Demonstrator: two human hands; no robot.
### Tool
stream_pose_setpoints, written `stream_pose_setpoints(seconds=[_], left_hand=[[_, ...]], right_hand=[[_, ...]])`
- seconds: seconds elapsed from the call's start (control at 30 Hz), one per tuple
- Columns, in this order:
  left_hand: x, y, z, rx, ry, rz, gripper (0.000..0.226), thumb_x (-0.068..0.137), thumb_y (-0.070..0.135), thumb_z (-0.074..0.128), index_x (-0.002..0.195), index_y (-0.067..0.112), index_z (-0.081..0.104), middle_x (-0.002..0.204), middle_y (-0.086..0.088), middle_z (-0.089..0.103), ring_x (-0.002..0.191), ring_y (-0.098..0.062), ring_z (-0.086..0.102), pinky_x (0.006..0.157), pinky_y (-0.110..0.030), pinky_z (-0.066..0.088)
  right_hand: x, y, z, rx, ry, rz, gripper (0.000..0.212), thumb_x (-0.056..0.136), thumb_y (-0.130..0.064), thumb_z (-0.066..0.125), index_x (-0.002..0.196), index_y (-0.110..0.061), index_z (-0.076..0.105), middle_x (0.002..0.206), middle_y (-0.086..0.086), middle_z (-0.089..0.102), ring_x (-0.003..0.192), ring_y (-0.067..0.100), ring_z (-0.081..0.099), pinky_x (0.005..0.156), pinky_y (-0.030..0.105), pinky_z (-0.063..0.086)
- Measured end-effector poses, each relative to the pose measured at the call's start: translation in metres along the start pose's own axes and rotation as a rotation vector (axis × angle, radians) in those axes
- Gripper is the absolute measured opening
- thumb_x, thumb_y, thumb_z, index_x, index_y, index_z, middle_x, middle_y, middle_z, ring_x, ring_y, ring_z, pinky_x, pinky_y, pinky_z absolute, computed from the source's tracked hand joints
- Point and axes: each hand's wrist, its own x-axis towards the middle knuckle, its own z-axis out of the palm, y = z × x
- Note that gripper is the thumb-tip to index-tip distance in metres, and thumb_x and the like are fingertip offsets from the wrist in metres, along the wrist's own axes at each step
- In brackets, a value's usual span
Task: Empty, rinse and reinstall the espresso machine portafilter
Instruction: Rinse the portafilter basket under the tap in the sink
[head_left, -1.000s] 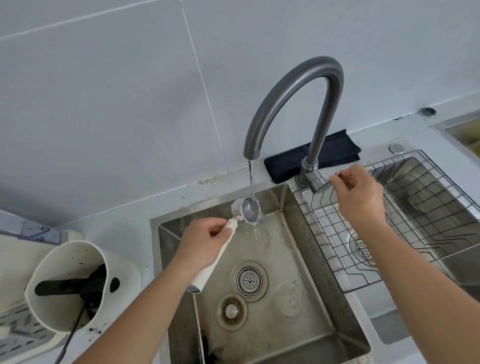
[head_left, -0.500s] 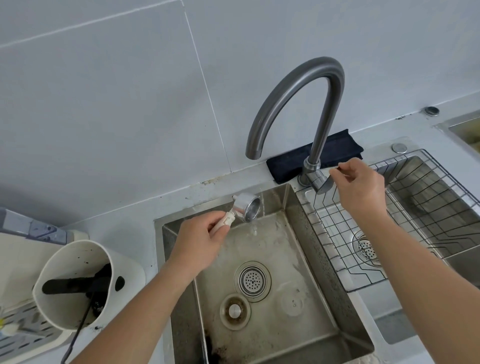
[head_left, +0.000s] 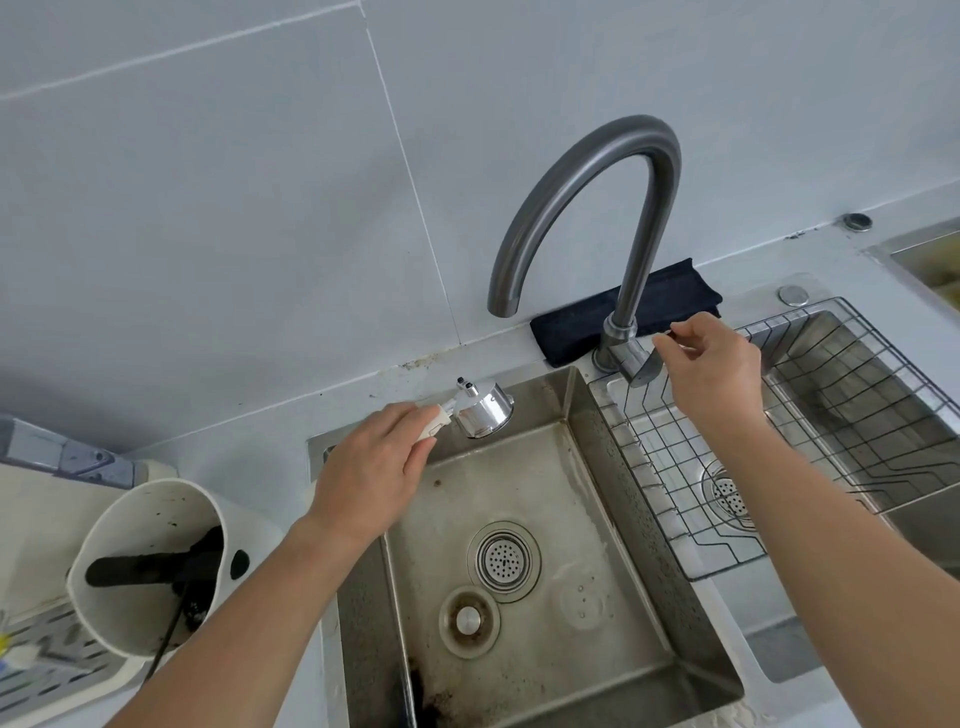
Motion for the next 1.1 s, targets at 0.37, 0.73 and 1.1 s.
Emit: stream_pose_setpoints(seconds=[0.37,0.73,1.1], left_hand=[[-0.004,0.0,-0.001,-0.015,0.003,-0.003,0.031,0.085,0.011,0.071,0.115,0.009,0.067,0.103,-0.007,0.068,0.085,-0.027,0.067,0.064,-0.033,0.055],[-0.02,0.005,-0.01,-0.012,0.021,-0.02,0.031,0.083,0.01,0.072,0.113,0.009,0.068,0.101,-0.006,0.068,0.084,-0.026,0.067,0.066,-0.03,0.053],[-0.04,0.026,-0.021,-0.208,0.0,-0.253,0.033,0.091,0.019,0.062,0.124,0.017,0.063,0.112,0.002,0.067,0.093,-0.008,0.057,0.079,-0.016,0.038]], right_hand=[[-0.002,-0.002,0.001,-0.004,0.008,0.008,0.017,0.094,-0.029,0.064,0.098,-0.013,0.064,0.089,0.001,0.067,0.079,0.02,0.064,0.068,0.029,0.049],[-0.003,-0.004,-0.002,-0.049,-0.012,-0.002,0.02,0.094,-0.028,0.063,0.102,-0.01,0.067,0.091,0.004,0.069,0.081,0.024,0.065,0.069,0.028,0.045],[-0.012,-0.017,-0.017,-0.135,-0.122,0.018,0.042,0.099,-0.025,0.053,0.137,-0.009,0.057,0.13,0.007,0.066,0.081,0.018,0.057,0.059,0.02,0.039]])
